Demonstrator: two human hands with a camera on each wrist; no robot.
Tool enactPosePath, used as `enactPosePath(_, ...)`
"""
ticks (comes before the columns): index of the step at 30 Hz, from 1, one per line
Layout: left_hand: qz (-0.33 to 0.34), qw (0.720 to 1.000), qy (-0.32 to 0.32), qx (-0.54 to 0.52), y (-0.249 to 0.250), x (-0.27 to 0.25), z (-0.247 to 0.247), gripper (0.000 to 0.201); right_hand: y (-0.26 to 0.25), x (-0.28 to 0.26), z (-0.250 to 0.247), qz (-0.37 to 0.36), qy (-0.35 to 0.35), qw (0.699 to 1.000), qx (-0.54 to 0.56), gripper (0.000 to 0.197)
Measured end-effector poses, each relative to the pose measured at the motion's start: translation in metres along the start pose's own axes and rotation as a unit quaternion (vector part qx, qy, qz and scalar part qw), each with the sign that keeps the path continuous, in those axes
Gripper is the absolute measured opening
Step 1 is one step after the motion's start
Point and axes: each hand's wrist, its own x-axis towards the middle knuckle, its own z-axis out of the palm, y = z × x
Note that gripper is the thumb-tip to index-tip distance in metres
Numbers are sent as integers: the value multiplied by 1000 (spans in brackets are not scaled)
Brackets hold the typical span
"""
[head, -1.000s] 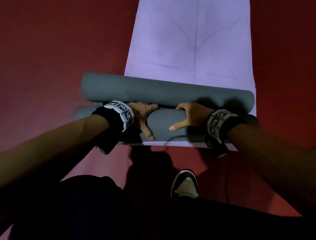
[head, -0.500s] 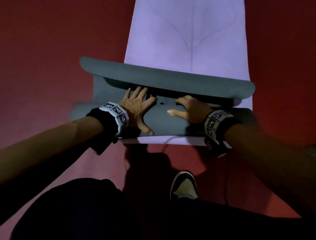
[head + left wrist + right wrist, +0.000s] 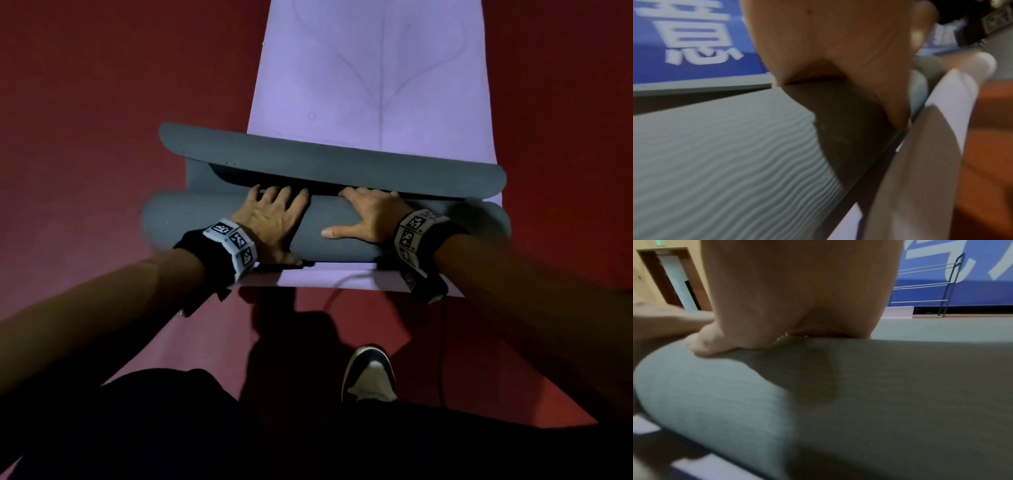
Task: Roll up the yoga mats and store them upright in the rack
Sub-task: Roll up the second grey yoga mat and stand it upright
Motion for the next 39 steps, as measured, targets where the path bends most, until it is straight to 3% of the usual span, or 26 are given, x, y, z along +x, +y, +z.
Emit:
enactPosePath(2,-14,1000,-14,7,4,5,-4,129,0,0,4,3,14,1000,-8,104)
enactPosePath(6,-34,996,-56,-52,-2,16,-18,117,-3,-6,13,-14,114,992,-60,107)
enactPosePath(9,-40,991,-77,-103,-12,25,-26,120,3,-9,19,-52,139,985,-93,123)
enactPosePath(12,-43,993,-74,-83,-11,27,-27,120,4,-5,14,-51,125,986,-94,125)
enactPosePath(16,-27,999,-17,22,9,24,-12,137,5,5,1,-34,73,996,-44,121)
enactPosePath(21,-45,997,-48,-34,4,38,-29,120,-1,9,-11,-9,38,998,-48,121)
enactPosePath(27,-41,988,-99,-108,-14,60,-42,134,-4,-2,3,16,112,983,-146,127)
enactPosePath(33,-23,984,-117,-135,-1,39,-35,129,2,-9,2,-22,88,987,-131,122)
enactPosePath(35,-36,991,-95,-89,8,26,-28,122,1,-12,8,-21,96,985,-140,121)
enactPosePath(39,-38,999,-7,25,25,13,-10,130,5,-5,0,-23,79,992,-97,118)
